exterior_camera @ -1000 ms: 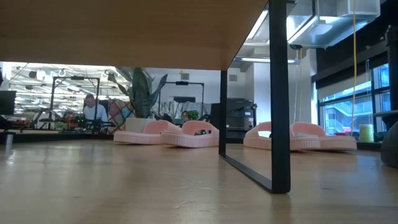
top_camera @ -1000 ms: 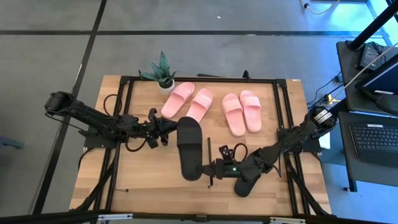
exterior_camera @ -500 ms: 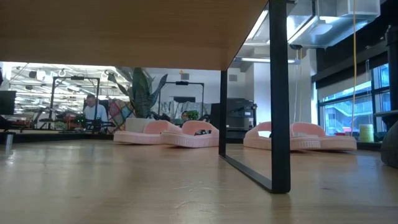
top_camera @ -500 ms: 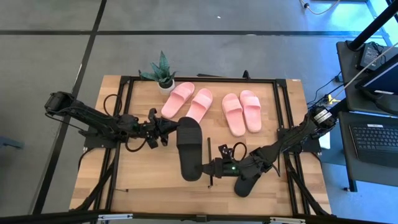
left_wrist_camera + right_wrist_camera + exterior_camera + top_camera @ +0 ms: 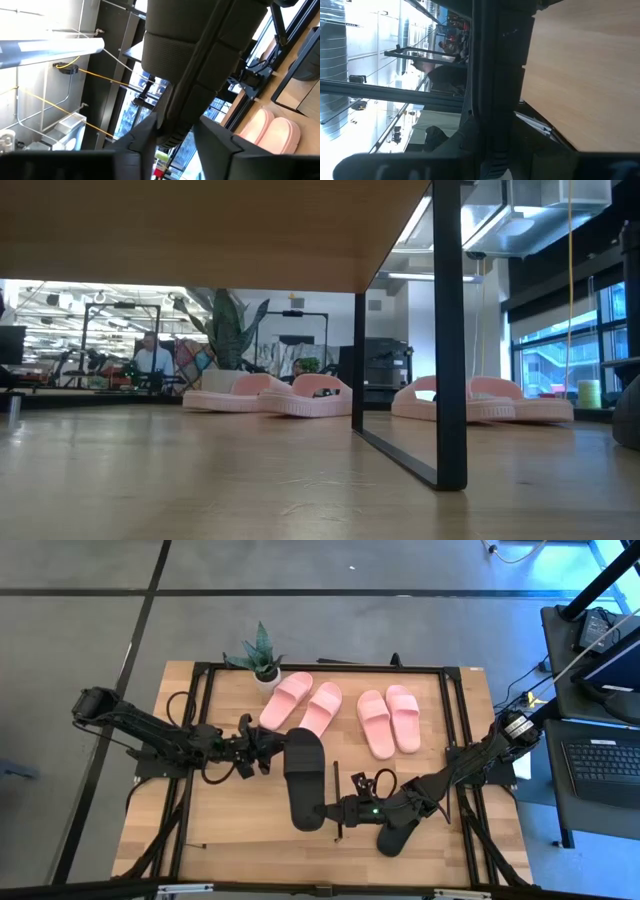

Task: Pick and place slides into the shelf
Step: Put the black slide on the shelf

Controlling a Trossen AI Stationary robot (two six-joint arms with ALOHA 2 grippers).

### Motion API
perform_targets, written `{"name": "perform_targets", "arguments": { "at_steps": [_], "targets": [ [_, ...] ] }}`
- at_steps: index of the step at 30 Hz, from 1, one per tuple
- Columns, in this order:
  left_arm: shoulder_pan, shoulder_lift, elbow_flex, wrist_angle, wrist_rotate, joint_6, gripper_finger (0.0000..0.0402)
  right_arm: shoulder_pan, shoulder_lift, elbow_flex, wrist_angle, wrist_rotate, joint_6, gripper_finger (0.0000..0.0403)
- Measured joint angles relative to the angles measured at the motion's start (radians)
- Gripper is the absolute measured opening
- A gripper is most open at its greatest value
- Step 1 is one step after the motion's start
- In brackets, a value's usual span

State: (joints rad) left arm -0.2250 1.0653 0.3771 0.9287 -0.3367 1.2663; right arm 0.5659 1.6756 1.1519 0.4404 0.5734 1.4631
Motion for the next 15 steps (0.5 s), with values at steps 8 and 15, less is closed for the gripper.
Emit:
{"name": "perform_targets", "arguments": {
  "at_steps": [8, 15],
  "targets": [
    [-0.056, 0.000, 0.000, 0.000, -0.123, -0.104, 0.0205, 0.000, 0.000, 0.000, 0.008, 0.001, -0.002, 0.0063],
    [-0.115, -0.042, 0.000, -0.003, -0.377, -0.138, 0.0210, 0.009, 0.000, 0.000, 0.013, 0.001, -0.003, 0.0063]
  ]
}}
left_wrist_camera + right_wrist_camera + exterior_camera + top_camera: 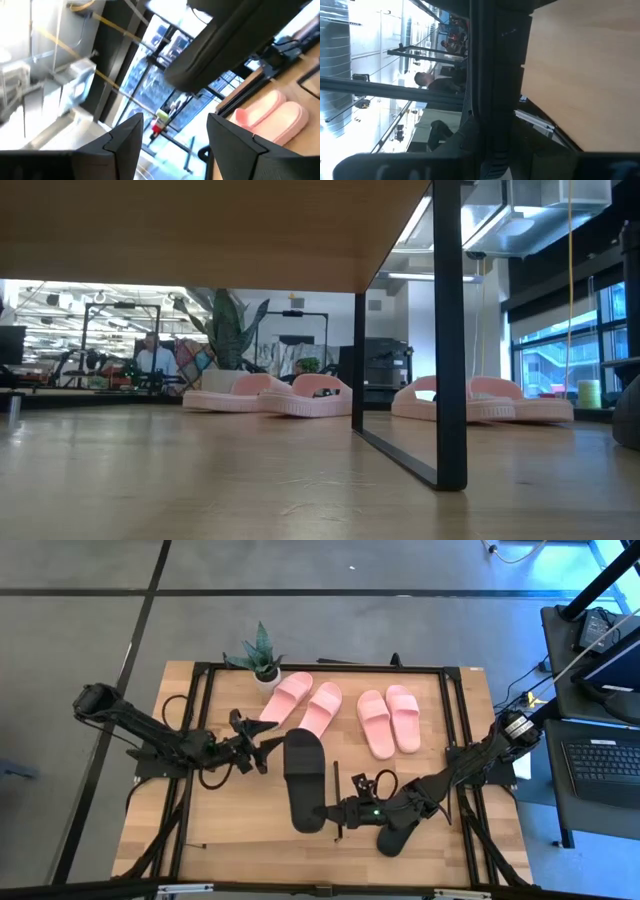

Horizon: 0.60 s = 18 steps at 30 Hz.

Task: Pick and place slides into the shelf
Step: Put the black slide on the shelf

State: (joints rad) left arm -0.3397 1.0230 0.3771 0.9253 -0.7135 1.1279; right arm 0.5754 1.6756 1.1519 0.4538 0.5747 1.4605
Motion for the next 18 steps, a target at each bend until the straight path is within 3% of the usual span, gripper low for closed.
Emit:
{"name": "perform_targets", "arguments": {
  "at_steps": [9, 12, 18],
  "targets": [
    [-0.009, -0.188, 0.000, -0.105, 0.038, -0.273, 0.0211, 0.011, 0.000, 0.000, -0.001, 0.000, -0.003, 0.0063],
    [-0.024, -0.284, 0.000, -0.234, 0.200, -0.462, 0.0211, 0.011, 0.000, 0.000, -0.001, 0.000, -0.004, 0.0063],
    [-0.052, -0.431, 0.000, -0.435, 0.657, -0.900, 0.0211, 0.015, 0.000, 0.000, -0.001, 0.000, -0.004, 0.0063]
  ]
}}
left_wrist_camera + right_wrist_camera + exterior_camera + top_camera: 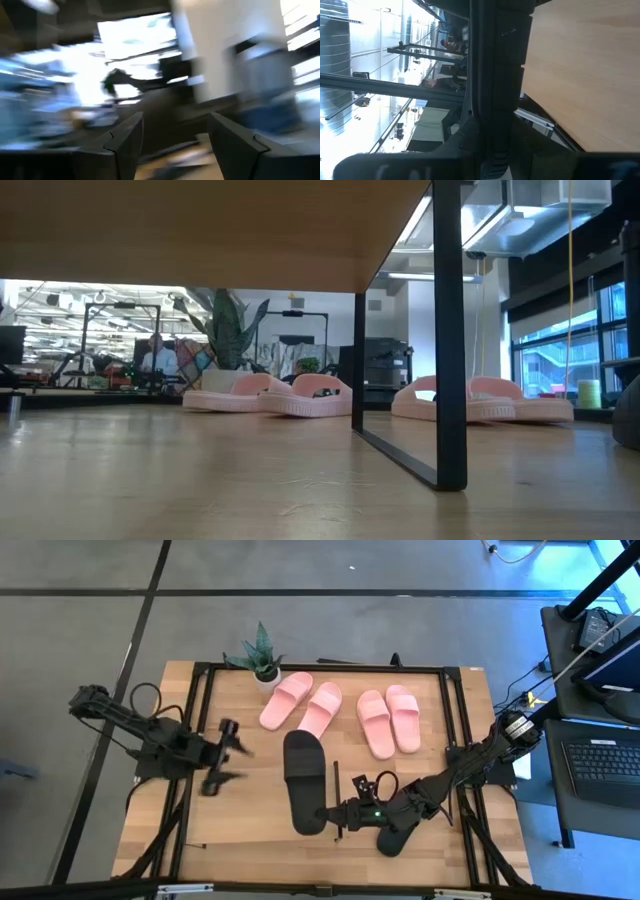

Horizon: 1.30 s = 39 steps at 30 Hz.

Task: Pick and place slides into the shelf
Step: Put the black slide on the shelf

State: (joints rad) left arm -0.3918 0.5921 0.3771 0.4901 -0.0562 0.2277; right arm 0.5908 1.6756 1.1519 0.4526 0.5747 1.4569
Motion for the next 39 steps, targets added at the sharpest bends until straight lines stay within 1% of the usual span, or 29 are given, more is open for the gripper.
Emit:
{"name": "perform_targets", "arguments": {
  "at_steps": [3, 6, 8, 10, 14, 17, 20, 23, 28, 32, 39],
  "targets": [
    [-0.011, -0.038, 0.000, -0.039, 0.227, -0.258, 0.0211, 0.012, 0.000, 0.000, 0.000, 0.002, 0.000, 0.0063],
    [-0.026, -0.049, 0.000, -0.056, 0.411, -0.465, 0.0211, 0.035, 0.000, 0.000, -0.009, 0.013, -0.005, 0.0063],
    [-0.037, -0.050, 0.000, -0.054, 0.487, -0.567, 0.0211, 0.051, 0.000, 0.000, -0.034, 0.028, -0.007, 0.0063],
    [-0.044, -0.051, 0.000, -0.044, 0.523, -0.660, 0.0211, 0.064, 0.000, 0.001, -0.053, 0.031, -0.003, 0.0063],
    [-0.060, -0.054, 0.000, -0.020, 0.526, -0.826, 0.0211, 0.089, 0.000, 0.001, -0.060, 0.033, 0.002, 0.0063],
    [-0.073, -0.054, 0.000, -0.024, 0.518, -0.878, 0.0211, 0.109, 0.000, 0.001, -0.061, 0.036, -0.001, 0.0063],
    [-0.083, -0.054, 0.000, -0.027, 0.514, -0.876, 0.0211, 0.132, 0.000, 0.001, -0.080, 0.046, -0.027, 0.0063],
    [-0.093, -0.054, 0.000, -0.026, 0.488, -0.875, 0.0211, 0.154, 0.000, 0.001, -0.097, 0.107, -0.025, 0.0063],
    [-0.107, -0.048, 0.000, 0.032, 0.376, -0.857, 0.0211, 0.168, 0.011, 0.001, -0.097, 0.150, 0.043, 0.0063],
    [-0.109, -0.023, 0.000, 0.035, 0.374, -0.797, 0.0211, 0.168, 0.047, 0.001, -0.074, 0.149, 0.108, 0.0063],
    [-0.108, -0.009, 0.000, 0.034, 0.357, -0.793, 0.0211, 0.174, 0.111, 0.012, 0.039, 0.154, 0.123, 0.0063]
  ]
}}
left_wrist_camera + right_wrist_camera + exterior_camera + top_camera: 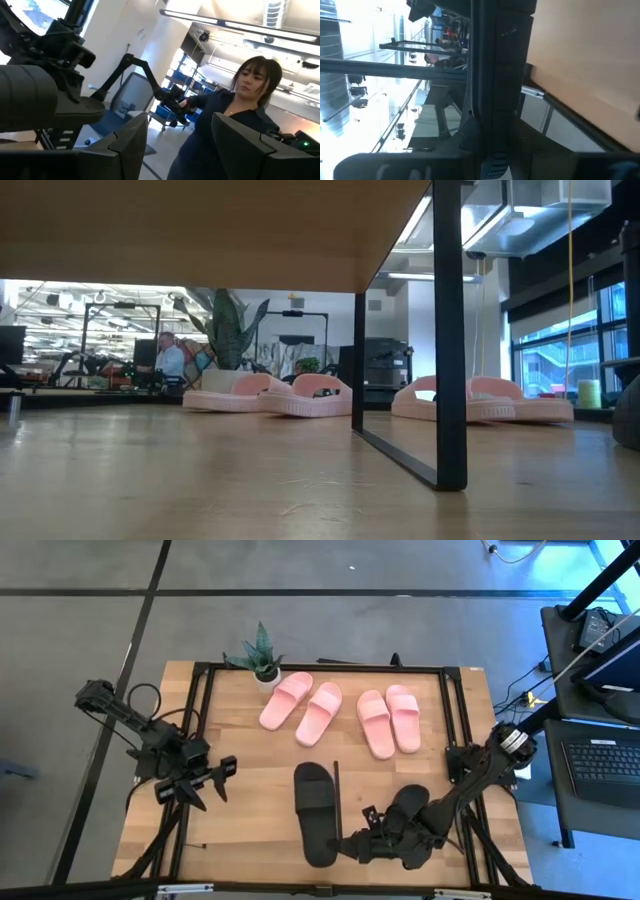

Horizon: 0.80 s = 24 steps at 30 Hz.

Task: Pick and place slides into the shelf
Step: Put the black slide on the shelf

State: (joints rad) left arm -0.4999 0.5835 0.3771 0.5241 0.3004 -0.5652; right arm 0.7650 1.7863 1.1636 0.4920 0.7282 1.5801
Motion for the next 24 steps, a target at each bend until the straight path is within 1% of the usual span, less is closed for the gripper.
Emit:
{"name": "perform_targets", "arguments": {
  "at_steps": [8, 15, 18, 24],
  "targets": [
    [0.000, 0.000, 0.000, 0.001, -0.004, 0.001, 0.0211, 0.041, 0.088, 0.101, -0.015, 0.011, -0.016, 0.0059],
    [0.000, 0.000, 0.000, 0.001, -0.004, -0.008, 0.0211, 0.053, 0.157, 0.103, 0.002, 0.049, 0.063, 0.0059],
    [0.000, 0.000, 0.000, 0.001, -0.004, -0.009, 0.0211, 0.053, 0.175, 0.103, 0.030, 0.071, 0.063, 0.0059],
    [0.000, 0.000, 0.000, 0.000, -0.004, -0.010, 0.0211, 0.055, 0.185, 0.103, 0.023, 0.103, 0.063, 0.0059]
  ]
}}
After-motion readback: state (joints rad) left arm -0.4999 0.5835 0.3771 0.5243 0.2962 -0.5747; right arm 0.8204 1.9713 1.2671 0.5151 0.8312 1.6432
